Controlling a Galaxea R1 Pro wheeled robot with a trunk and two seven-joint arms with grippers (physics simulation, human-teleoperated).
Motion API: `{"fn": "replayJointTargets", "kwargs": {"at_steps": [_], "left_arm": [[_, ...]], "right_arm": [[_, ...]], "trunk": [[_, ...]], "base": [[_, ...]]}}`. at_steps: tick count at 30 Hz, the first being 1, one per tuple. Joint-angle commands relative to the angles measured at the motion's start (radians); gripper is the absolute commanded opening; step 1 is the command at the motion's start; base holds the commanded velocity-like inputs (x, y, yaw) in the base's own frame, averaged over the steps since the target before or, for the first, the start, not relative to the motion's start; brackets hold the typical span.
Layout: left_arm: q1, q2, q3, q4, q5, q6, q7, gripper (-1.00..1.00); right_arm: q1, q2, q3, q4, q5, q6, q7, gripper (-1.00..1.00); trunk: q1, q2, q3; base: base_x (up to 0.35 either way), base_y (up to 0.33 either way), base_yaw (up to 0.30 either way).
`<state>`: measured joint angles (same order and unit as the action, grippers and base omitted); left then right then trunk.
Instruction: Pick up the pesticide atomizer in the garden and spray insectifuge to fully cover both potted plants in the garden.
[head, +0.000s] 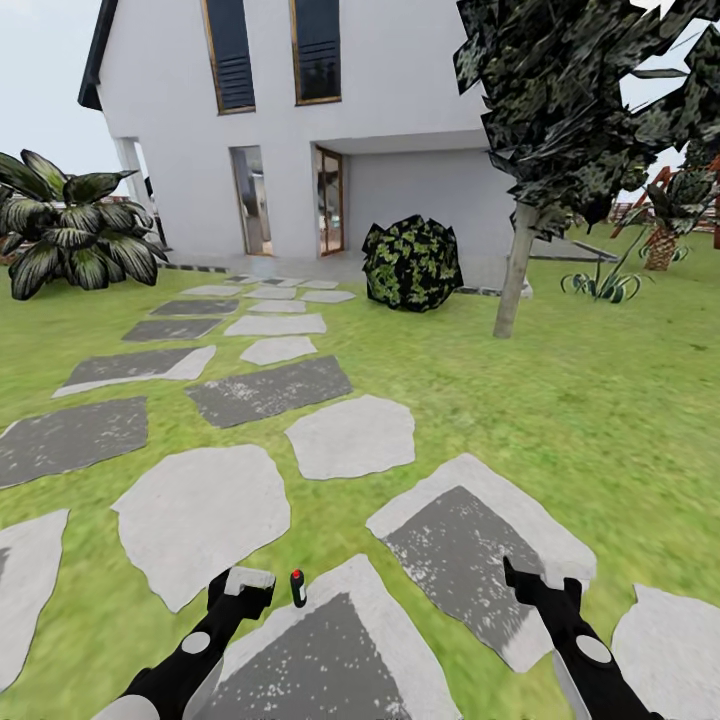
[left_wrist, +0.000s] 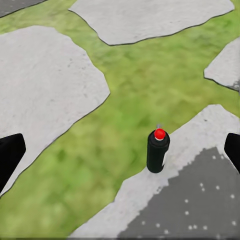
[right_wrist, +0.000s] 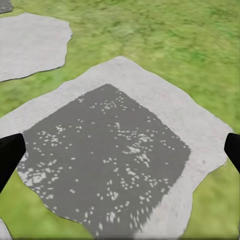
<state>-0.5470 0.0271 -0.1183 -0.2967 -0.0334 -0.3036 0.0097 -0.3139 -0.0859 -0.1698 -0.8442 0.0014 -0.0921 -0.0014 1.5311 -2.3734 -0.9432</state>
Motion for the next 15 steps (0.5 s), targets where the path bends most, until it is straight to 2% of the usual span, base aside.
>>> {"fn": "replayJointTargets", "kwargs": {"at_steps": [1, 15], "left_arm": [[-0.001, 0.0, -0.003, 0.001, -0.003, -0.003, 0.001, 1.0], [-0.001, 0.001, -0.003, 0.001, -0.003, -0.004, 0.001, 1.0]], "right_arm": [[-0.001, 0.0, 0.0, 0.001, 0.0, -0.003, 0.0, 1.0], [-0.001, 0.0, 0.0, 0.0, 0.0, -0.003, 0.0, 1.0]], "trunk": [[0.004, -0.008, -0.006], [0.057, -0.106, -0.072]], "base": [[0.0, 0.0, 0.0], [0.0, 0.0, 0.0]]}}
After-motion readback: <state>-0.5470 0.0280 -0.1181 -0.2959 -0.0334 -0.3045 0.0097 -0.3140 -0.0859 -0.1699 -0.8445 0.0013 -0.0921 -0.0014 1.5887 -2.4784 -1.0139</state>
